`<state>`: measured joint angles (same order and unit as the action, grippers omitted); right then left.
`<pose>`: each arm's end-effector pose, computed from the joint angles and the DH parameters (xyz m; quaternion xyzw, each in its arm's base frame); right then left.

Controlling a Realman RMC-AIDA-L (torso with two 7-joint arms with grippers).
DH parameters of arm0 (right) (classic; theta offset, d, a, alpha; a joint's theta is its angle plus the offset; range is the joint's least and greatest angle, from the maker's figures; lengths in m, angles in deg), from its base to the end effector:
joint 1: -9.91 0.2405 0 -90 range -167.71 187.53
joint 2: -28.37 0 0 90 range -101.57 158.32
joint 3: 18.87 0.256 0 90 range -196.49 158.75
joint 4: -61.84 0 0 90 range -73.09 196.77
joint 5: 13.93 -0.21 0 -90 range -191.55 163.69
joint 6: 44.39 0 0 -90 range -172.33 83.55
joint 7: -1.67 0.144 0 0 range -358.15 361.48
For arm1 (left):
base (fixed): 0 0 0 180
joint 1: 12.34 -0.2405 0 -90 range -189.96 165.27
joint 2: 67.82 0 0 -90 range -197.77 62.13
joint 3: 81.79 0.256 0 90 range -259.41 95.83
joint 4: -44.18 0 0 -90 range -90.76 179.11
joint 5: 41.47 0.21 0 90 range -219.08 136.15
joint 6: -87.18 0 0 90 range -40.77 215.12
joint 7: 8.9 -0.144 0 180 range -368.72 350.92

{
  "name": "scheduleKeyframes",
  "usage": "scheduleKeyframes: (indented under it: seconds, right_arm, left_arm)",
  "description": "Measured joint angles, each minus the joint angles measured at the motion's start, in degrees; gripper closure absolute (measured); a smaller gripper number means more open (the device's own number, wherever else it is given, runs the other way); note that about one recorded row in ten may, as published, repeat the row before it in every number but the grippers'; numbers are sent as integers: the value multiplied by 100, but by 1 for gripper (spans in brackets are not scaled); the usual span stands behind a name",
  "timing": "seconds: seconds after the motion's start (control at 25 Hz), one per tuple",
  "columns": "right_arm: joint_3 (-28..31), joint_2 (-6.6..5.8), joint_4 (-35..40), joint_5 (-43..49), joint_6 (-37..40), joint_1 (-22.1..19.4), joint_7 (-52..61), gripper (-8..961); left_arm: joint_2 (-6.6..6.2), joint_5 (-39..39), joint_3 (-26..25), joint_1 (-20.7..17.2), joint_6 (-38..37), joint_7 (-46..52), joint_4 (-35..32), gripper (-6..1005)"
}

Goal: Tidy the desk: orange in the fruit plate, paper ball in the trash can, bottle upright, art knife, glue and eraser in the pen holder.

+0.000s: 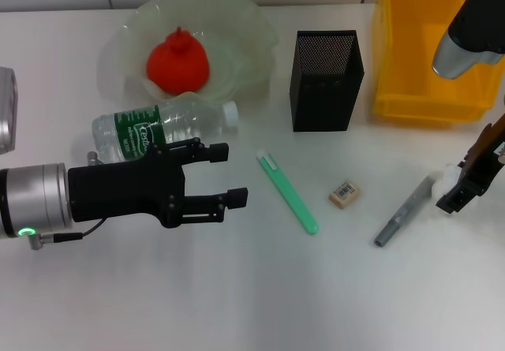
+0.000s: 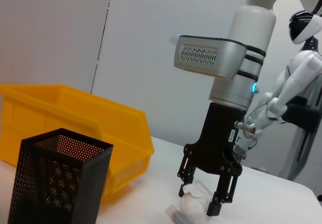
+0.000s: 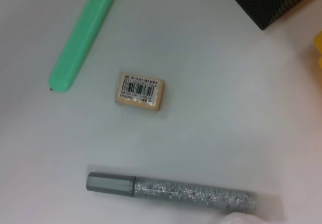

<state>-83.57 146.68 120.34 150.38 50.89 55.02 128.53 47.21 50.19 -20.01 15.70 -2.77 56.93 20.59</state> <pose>0.2250 0.3719 0.0196 -0.9057 0.2797 -0.2999 0.1072 -0.2616 0.2966 -0.0305 -0.9374 -0.1687 -0.2972 0.0662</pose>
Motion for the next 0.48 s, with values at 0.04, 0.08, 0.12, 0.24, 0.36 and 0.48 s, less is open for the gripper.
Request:
scheduleKeyframes:
  seconds: [0.04,0.08,0.12,0.24,0.36,0.48]
  right_arm:
    - [-2,0,9,1,0,-2,0,319]
    - [3,0,26,3,9,-4,-1,319]
    - [13,0,39,4,14,-6,-2,320]
    - [49,-2,114,-1,67,-6,-3,322]
    - [263,-28,546,-81,293,-5,2,343]
    - [577,-33,949,-214,516,1,19,401]
  left_arm:
    - [1,0,-4,11,17,-3,-3,194]
    - [1,1,-5,18,24,-3,-3,194]
    - [1,3,-6,29,31,-3,-4,194]
    - [2,13,-8,45,42,-3,-6,194]
    - [1,23,-8,54,51,-1,-6,195]
    - [2,23,-8,54,57,1,-6,195]
